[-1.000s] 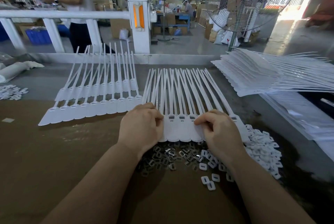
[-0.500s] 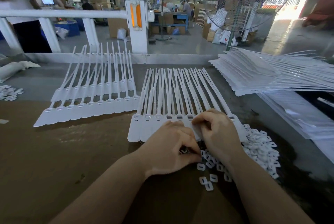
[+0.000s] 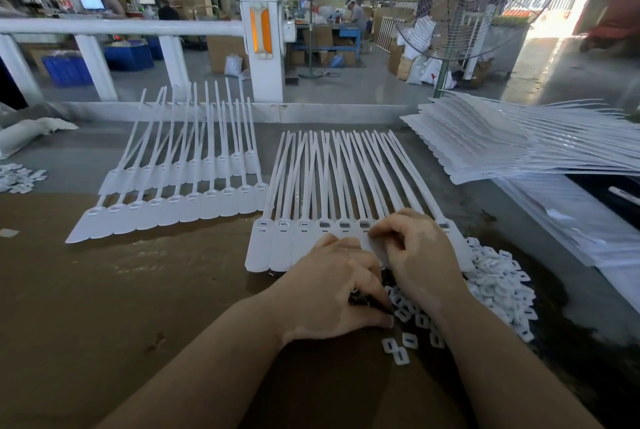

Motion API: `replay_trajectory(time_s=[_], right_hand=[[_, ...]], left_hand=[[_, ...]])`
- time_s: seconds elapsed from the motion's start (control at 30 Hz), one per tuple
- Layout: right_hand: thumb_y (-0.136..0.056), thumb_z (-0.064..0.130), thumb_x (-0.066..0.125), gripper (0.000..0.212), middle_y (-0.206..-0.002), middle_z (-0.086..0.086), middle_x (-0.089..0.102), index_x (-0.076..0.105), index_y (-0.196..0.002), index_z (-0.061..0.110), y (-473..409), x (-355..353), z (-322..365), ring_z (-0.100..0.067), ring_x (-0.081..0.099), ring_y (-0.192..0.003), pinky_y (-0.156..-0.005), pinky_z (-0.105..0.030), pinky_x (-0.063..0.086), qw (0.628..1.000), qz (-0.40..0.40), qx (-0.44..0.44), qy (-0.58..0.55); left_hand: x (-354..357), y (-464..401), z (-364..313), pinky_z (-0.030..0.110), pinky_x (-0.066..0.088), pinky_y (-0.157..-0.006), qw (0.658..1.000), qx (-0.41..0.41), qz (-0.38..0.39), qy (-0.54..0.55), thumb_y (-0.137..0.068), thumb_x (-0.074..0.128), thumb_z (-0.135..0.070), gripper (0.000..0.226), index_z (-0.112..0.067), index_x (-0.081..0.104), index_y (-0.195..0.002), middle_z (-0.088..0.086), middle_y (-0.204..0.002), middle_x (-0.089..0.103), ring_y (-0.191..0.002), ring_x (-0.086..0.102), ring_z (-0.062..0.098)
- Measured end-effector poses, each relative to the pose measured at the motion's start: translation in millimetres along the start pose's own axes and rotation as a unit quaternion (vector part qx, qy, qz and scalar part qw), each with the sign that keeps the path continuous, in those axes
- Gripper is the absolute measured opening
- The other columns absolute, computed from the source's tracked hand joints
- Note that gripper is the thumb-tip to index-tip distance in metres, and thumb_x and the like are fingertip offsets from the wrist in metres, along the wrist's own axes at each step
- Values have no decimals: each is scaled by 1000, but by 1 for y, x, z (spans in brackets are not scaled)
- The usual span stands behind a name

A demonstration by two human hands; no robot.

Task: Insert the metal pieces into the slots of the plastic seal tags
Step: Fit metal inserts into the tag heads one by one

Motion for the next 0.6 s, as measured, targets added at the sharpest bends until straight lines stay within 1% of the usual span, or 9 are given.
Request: replay_trajectory(time_s=[0.13,0.27,0.33,0.4,0.5,0.6], right_hand=[[-85,-1,55,22,-90,2,63,71,-85,13,0,0,0,-15,54,-93,-86,-30,43,1000,1,1,-2],[-85,-1,54,22,-91,2,63,71,-85,13,-1,0,0,-15,54,-94,-86,-32,43,1000,3,-1,0],[-85,-1,54,22,-90,2,63,71,-85,13,0,0,0,-15,54,-93,-86,-32,44,1000,2,-1,-1],[-86,-1,54,22,-90,3,63,71,-84,13,0,0,0,-15,54,-93,-86,-31,44,1000,-1,-2,-2],[-85,-1,54,22,-89,4,62,71,-84,13,0,0,0,-15,54,-93,-86,-30,43,1000,-1,-1,-3],[-85,-1,53,23,-89,5,61,71,-84,13,0,0,0,-14,53,-94,-85,-26,41,1000,3,4,-4]], left_hand=[[0,-1,-2,33,27,-90,1000,5,20,3,-85,62,-45,21,-34,73,-100,-17,-92,56,-95,41,4],[1,-1,-3,33,26,-89,999,11,29,8,-86,62,-40,19,-32,73,-99,-21,-89,51,-93,37,1],[1,-1,-3,32,26,-89,999,16,28,8,-86,62,-40,18,-32,73,-98,-21,-89,51,-93,36,0],[1,-1,-3,32,26,-89,999,18,29,7,-86,62,-39,17,-32,73,-97,-20,-91,53,-92,35,-1],[1,-1,-3,33,27,-89,999,17,31,9,-86,62,-39,16,-32,73,-96,-24,-88,47,-92,34,-2],[0,-1,-2,34,27,-90,999,16,33,6,-87,62,-40,19,-33,71,-101,-25,-89,44,-95,37,1]])
Point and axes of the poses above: each hand's wrist, its own y-axis away from the middle knuckle, its own x-axis out of the palm, z = x × y, the point moved 4 cm from there along -y, towards the middle knuckle
